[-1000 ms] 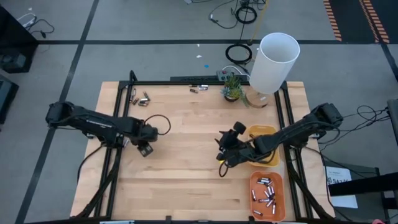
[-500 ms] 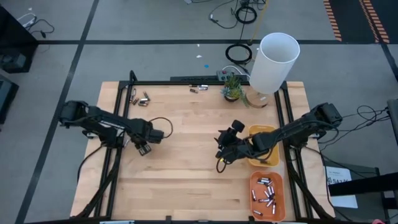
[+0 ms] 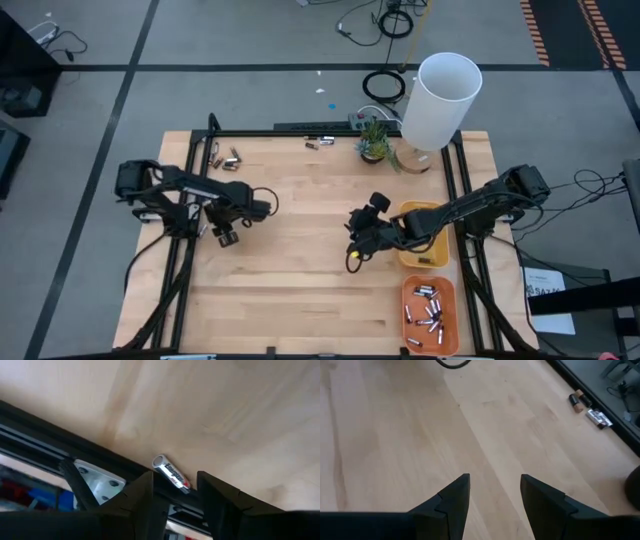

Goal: Sort batteries
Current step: Put the black battery into the orange bin

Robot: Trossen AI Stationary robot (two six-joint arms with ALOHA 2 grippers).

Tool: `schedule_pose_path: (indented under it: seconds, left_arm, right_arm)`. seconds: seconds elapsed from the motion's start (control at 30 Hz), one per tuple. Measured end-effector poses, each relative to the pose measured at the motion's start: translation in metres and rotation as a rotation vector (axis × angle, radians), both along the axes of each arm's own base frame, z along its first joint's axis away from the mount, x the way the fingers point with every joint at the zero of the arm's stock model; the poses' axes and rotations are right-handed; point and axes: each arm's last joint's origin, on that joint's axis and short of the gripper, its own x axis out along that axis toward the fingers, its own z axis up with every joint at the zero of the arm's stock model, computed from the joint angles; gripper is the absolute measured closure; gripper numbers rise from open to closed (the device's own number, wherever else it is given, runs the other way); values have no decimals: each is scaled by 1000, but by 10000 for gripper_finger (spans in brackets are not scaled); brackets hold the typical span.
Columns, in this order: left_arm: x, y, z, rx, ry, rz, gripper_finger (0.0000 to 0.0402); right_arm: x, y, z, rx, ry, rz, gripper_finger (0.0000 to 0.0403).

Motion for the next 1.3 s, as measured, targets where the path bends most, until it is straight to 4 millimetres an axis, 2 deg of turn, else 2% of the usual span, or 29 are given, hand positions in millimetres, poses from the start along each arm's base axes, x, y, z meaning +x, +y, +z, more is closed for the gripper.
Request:
schedule_pose_path:
  seconds: [0.33,0.5,0.63,0.77,0.97,1.3]
  left_arm:
    - [-2,0,-30,-20,148,-6,240]
    - [-13,-3,-51,-114,219,2,240]
    - [-17,-4,-59,-173,250,1,240]
    - [-17,-4,-59,-159,250,7,250]
    - [-11,-5,-57,-158,224,-11,292]
    - [25,-18,-34,-146,21,-119,348]
  right_arm:
    - [-7,5,-4,8,53,-5,236]
    - [-8,10,-4,15,51,0,236]
    - [-9,12,-4,15,50,9,236]
    - [-9,12,-4,18,45,6,236]
    - [-9,13,-4,18,44,7,236]
    - [-9,13,-4,16,46,8,236]
